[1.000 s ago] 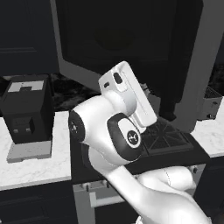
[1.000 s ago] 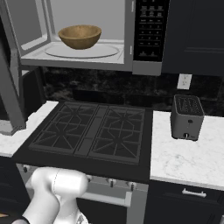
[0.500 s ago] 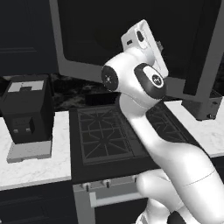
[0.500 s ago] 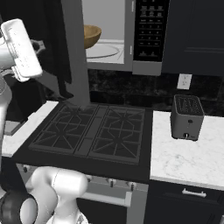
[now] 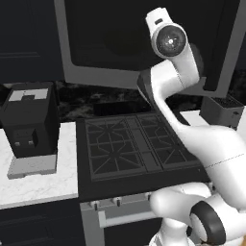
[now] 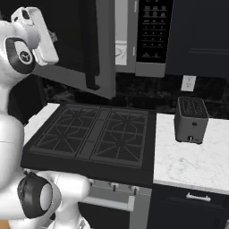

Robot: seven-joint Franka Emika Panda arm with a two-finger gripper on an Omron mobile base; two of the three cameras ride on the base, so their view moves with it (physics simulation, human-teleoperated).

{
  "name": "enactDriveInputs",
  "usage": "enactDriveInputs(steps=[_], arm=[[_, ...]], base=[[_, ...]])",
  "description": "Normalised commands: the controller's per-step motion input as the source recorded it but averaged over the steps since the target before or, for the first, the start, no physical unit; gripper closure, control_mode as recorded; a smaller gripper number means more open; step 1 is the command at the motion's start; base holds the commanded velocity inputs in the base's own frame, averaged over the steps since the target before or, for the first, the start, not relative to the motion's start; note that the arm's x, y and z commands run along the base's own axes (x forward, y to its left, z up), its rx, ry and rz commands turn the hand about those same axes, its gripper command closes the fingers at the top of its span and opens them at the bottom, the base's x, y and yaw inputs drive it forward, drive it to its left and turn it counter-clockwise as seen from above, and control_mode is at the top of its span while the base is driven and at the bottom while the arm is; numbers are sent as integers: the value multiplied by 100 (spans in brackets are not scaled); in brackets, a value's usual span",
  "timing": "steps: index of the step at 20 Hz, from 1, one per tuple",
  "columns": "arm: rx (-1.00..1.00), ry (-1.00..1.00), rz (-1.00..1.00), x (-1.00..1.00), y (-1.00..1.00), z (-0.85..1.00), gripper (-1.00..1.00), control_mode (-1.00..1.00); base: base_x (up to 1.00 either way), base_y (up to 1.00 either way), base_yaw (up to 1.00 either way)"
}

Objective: Open the microwave, place the bowl with waffle inside the microwave, then close the microwave door and turn it on.

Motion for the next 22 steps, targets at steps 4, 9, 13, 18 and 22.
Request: enactDriveInputs(steps=[4, 9, 13, 18, 22], arm=[[9, 16, 49, 100, 0, -29, 100, -100], [0, 2, 26, 100, 0, -59, 100, -100], [0, -1, 0, 100, 0, -46, 100, -100], [2, -4, 0, 92, 0, -4, 100, -100], [2, -4, 0, 86, 0, 0, 100, -100]], base=[[0, 0, 0], [0, 0, 0], [0, 0, 0], [0, 0, 0], [0, 0, 0]])
